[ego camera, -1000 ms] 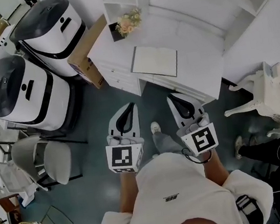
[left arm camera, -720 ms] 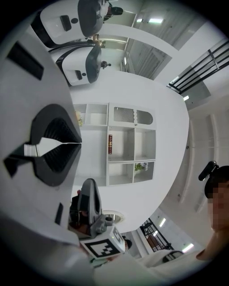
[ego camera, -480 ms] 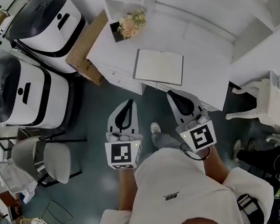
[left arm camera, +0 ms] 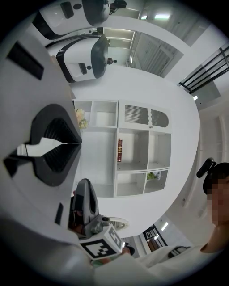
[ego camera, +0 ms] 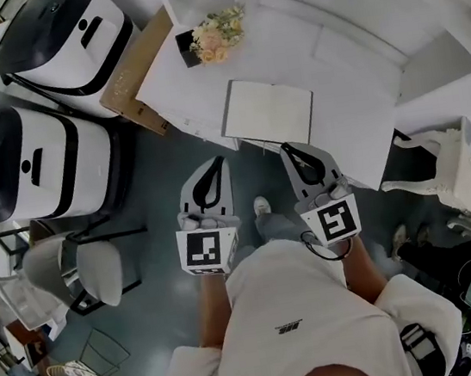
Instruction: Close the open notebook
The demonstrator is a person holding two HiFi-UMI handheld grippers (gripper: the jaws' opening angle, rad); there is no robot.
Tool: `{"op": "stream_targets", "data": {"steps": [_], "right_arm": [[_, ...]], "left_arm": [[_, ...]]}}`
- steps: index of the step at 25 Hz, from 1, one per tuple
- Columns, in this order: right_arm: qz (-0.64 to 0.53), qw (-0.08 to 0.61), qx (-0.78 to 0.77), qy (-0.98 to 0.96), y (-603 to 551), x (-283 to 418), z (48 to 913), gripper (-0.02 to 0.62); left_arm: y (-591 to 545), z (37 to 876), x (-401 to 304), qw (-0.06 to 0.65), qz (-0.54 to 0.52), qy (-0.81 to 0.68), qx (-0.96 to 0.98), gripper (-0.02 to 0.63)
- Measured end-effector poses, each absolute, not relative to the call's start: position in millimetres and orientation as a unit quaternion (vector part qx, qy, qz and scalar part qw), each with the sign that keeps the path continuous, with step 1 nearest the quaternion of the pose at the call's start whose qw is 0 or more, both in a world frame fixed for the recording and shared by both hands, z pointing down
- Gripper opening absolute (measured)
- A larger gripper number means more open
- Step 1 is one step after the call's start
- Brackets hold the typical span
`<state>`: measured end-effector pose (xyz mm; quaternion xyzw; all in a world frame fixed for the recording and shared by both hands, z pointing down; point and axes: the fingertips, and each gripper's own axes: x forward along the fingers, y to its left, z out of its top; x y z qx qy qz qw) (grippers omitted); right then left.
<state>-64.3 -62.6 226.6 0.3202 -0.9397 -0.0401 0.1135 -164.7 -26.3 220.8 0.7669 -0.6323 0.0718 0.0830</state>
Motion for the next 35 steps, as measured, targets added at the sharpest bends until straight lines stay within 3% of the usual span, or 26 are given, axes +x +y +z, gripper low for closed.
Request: {"op": "stream_targets", "data": {"steps": [16,35], "right_arm": [[0.012,0.191,0.316,-0.929,-112,-70,334,-0.005],[0.069,0.269,0.345,-0.896,-139,-87,477,-0.005]], "left_arm": [[-92,320,-180,0.142,0.095,-0.627,0.76,0.0],[-129,499,-200,0.275,0.126,-0.585,0.752,0.0]]}}
